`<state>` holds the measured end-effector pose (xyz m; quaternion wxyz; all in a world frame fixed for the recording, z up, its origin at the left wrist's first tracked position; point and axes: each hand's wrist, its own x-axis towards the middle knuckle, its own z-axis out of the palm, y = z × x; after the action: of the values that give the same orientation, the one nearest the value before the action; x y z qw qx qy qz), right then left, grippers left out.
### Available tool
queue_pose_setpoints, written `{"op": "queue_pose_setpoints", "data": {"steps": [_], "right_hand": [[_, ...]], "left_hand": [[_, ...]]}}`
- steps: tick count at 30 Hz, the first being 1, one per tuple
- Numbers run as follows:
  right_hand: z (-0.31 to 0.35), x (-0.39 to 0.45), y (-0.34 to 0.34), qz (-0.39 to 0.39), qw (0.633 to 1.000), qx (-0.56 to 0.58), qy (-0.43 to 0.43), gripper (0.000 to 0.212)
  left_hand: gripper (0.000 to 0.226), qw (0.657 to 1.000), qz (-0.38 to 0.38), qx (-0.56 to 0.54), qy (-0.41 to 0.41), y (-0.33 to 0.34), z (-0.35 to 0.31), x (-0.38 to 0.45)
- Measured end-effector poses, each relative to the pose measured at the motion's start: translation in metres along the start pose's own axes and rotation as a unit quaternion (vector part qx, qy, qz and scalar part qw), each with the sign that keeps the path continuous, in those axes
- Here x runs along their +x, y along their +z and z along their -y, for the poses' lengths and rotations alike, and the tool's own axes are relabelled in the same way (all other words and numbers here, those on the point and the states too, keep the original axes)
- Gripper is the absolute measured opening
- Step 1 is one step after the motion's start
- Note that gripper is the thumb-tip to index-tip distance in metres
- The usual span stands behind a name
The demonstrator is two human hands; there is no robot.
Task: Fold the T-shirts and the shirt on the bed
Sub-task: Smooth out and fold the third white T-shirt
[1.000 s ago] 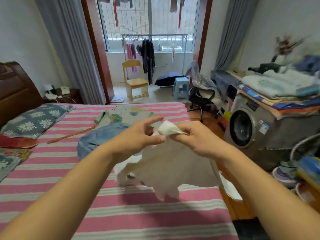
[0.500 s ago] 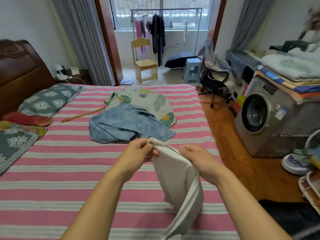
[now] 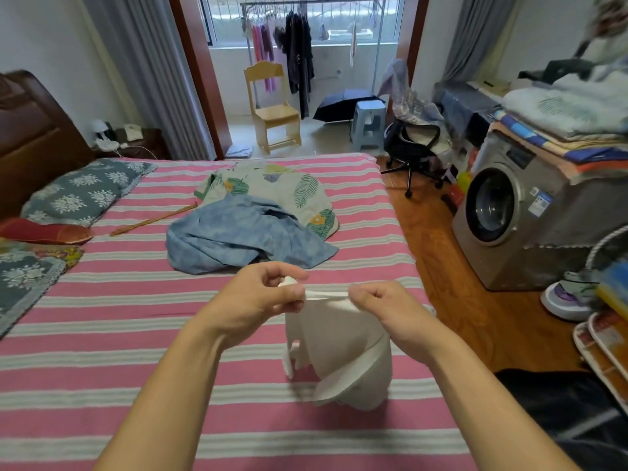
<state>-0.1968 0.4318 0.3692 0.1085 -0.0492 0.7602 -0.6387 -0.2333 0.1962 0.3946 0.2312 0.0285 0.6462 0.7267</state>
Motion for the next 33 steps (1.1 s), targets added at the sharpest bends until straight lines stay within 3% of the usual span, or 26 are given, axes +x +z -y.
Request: {"op": "queue_pose_setpoints", "data": {"steps": [4, 7, 8, 10, 11, 14, 15, 17, 19, 21, 23, 25, 27, 28, 31, 33], "right_hand": [[-0.001, -0.001, -0.003, 0.014, 1.0, -0.002, 0.026, 0.055], [0.002, 0.001, -0.005, -0.107, 0.993, -0.056, -0.014, 0.048], [0.004, 0.002, -0.006, -0.15, 0.985, -0.073, -0.034, 0.045], [0.007, 0.003, -0.009, -0.198, 0.972, -0.109, -0.065, 0.044], [0.009, 0.003, -0.01, -0.198, 0.969, -0.125, -0.076, 0.038], [0.011, 0.002, -0.019, -0.134, 0.957, -0.235, -0.104, 0.007], [0.009, 0.003, -0.025, -0.105, 0.938, -0.311, -0.114, 0.001], [-0.007, 0.009, -0.044, -0.058, 0.874, -0.471, -0.105, 0.01], [-0.03, 0.015, -0.065, -0.083, 0.813, -0.573, -0.066, 0.019], [-0.048, 0.018, -0.084, -0.157, 0.788, -0.595, -0.013, 0.018], [-0.055, 0.02, -0.1, -0.233, 0.777, -0.582, 0.058, 0.017], [-0.054, 0.019, -0.118, -0.291, 0.753, -0.579, 0.113, 0.016], [-0.052, 0.017, -0.135, -0.339, 0.735, -0.57, 0.142, 0.015], [-0.052, 0.017, -0.141, -0.362, 0.73, -0.56, 0.149, 0.015], [-0.048, 0.022, -0.144, -0.391, 0.724, -0.555, 0.127, 0.016], [-0.046, 0.03, -0.139, -0.4, 0.741, -0.526, 0.124, 0.02]], "left_hand": [[0.034, 0.98, 0.076, 0.181, -0.042, -0.01, -0.017, -0.01], [0.012, 0.956, 0.125, 0.261, -0.05, -0.01, -0.028, -0.012], [0.005, 0.955, 0.117, 0.268, -0.044, -0.008, -0.03, -0.012], [0.017, 0.952, 0.037, 0.304, -0.021, 0.0, -0.03, -0.007], [0.022, 0.934, -0.013, 0.357, -0.005, 0.005, -0.03, -0.003], [0.021, 0.829, -0.104, 0.544, 0.08, 0.022, -0.033, 0.004], [0.018, 0.799, -0.112, 0.582, 0.101, 0.025, -0.034, 0.006], [0.015, 0.733, -0.11, 0.66, 0.127, 0.026, -0.033, 0.008], [0.024, 0.675, -0.117, 0.711, 0.161, 0.021, -0.031, 0.009], [0.025, 0.678, -0.165, 0.691, 0.192, 0.014, -0.035, 0.01], [0.022, 0.708, -0.263, 0.626, 0.192, -0.003, -0.045, 0.017], [0.027, 0.758, -0.372, 0.514, 0.147, -0.029, -0.06, 0.024], [0.032, 0.826, -0.441, 0.335, 0.102, -0.065, -0.063, 0.028], [0.031, 0.843, -0.466, 0.256, 0.081, -0.087, -0.06, 0.029], [0.025, 0.836, -0.531, 0.139, 0.024, -0.14, -0.038, 0.03], [0.032, 0.83, -0.555, 0.058, 0.012, -0.147, -0.03, 0.022]]}}
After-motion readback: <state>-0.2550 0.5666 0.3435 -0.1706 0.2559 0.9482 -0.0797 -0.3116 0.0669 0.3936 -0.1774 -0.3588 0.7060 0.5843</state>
